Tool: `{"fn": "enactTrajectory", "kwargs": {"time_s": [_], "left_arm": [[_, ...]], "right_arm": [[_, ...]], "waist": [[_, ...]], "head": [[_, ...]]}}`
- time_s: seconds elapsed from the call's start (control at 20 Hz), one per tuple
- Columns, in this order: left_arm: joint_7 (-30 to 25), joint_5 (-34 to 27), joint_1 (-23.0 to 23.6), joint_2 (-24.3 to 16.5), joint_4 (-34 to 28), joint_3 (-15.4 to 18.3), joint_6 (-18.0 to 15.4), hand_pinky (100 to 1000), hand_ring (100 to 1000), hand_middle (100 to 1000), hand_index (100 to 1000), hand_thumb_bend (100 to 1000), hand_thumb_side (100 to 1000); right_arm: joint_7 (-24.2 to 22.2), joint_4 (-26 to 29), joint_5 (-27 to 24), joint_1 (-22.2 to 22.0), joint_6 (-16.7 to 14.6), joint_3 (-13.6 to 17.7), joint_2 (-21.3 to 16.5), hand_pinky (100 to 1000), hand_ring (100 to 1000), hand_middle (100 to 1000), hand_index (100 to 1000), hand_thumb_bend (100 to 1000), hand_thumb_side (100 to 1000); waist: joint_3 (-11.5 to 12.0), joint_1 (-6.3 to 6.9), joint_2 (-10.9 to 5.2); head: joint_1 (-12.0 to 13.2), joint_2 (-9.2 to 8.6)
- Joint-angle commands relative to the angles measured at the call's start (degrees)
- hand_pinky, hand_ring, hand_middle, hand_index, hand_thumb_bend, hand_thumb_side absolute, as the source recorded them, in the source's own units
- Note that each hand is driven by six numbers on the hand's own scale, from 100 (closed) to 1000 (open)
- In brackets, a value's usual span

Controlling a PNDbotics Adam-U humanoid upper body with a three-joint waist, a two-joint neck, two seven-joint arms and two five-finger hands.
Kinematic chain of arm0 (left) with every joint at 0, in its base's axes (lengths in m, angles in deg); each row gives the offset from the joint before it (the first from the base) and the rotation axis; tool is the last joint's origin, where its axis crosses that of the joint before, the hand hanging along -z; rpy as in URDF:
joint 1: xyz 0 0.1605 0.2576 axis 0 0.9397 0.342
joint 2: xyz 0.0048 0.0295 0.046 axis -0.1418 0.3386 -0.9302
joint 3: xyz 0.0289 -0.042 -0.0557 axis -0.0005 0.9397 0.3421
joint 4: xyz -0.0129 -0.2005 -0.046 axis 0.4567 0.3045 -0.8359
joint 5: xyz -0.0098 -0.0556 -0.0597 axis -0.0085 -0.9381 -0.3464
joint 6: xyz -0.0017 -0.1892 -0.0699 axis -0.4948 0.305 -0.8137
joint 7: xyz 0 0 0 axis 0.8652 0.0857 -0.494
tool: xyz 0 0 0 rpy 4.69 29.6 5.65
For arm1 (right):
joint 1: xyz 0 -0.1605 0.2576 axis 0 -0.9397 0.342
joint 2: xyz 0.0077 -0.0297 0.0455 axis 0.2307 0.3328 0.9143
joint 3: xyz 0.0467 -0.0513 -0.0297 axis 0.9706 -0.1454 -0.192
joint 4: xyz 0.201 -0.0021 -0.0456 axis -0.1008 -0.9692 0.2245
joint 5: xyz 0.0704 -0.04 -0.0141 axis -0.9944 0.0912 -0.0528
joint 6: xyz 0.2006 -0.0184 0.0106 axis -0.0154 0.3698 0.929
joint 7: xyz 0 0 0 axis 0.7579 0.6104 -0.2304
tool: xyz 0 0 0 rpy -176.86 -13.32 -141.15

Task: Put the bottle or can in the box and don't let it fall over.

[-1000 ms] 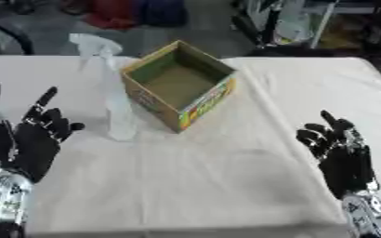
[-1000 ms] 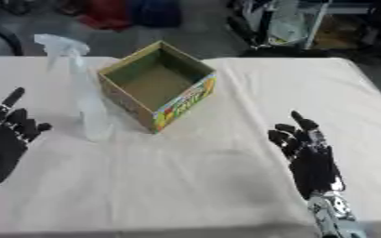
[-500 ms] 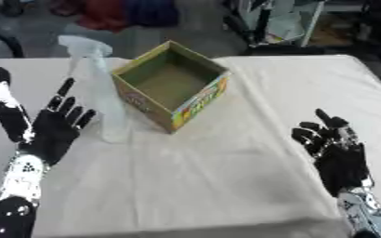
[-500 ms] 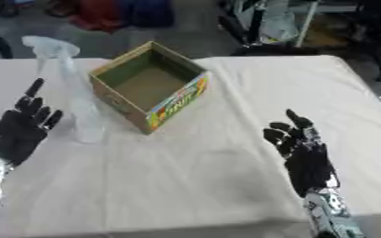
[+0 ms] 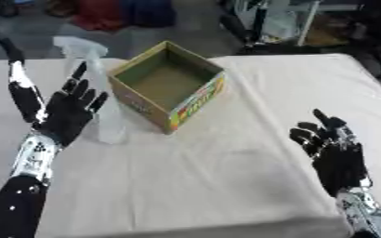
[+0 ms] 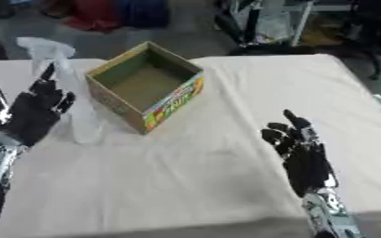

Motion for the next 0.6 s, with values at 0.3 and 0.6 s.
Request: {"fn": "enactTrajectory", "kwargs": {"time_s": [0.3,0.6], "left_arm": [[1.29,-1.55,-6.41,-0.16,1.82,0.23,-0.93,494,175,204,1000,641,908],[0.95,-4.98,-13.69,-2.36,1.61,-0.17,-1.95,494,188,199,1000,628,888]], "right_arm": [[-0.4,0.93,-0.03,0.73,0.19,-0.3,-0.32,855,717,650,967,100,770],[-0.76,0.76,-0.09,0.82,0.49,-0.78,-0.16,856,717,649,967,100,767]], "waist": [[-0.79,-0.05,-1.02],[-1.75,-0.17,-1.11]], "head": [[0.01,-0.13],[0.9,-0.13]]}}
